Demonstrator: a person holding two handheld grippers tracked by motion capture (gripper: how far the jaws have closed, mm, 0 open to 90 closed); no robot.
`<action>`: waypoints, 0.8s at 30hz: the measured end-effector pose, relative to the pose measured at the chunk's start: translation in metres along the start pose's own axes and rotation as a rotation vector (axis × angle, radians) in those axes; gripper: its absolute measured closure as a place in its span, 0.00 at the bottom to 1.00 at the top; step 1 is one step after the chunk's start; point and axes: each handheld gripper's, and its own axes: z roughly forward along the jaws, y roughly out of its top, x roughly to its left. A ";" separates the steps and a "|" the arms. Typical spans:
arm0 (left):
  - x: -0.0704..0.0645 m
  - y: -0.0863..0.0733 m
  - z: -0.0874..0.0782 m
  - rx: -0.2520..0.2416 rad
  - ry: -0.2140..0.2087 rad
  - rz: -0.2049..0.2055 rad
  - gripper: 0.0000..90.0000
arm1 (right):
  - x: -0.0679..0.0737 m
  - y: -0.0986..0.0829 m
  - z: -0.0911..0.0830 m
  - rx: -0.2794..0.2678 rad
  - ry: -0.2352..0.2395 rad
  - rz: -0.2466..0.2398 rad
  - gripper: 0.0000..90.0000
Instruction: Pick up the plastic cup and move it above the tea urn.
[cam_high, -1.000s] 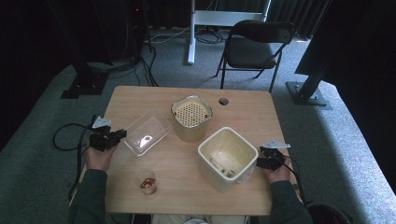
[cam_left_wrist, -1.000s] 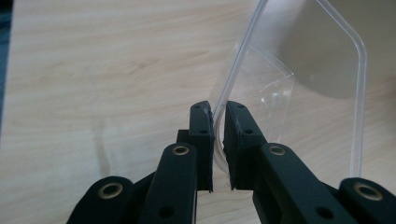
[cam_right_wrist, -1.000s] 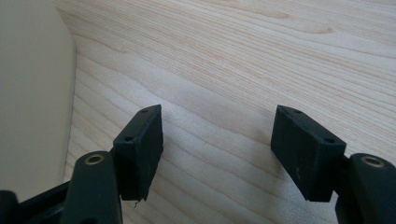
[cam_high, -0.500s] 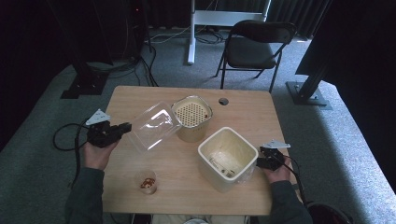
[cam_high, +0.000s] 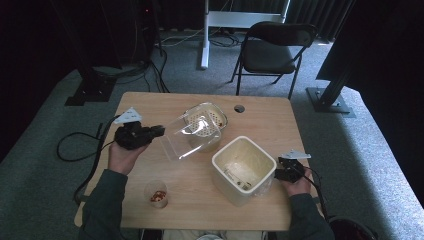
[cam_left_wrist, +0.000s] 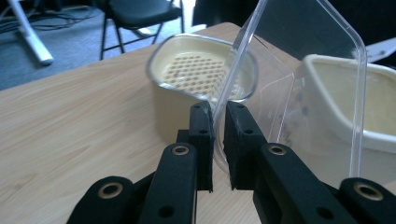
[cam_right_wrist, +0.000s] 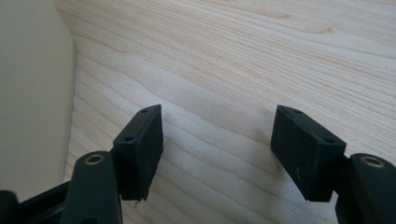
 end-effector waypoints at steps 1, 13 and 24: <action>-0.004 0.003 0.003 0.003 -0.008 0.011 0.92 | 0.000 0.000 0.000 -0.001 0.000 -0.002 0.37; -0.035 0.032 0.025 0.033 -0.115 0.072 0.92 | 0.000 0.000 0.000 0.000 0.000 0.000 0.37; -0.042 0.034 0.036 0.047 -0.211 0.073 0.89 | 0.000 0.000 0.000 -0.001 0.000 -0.002 0.37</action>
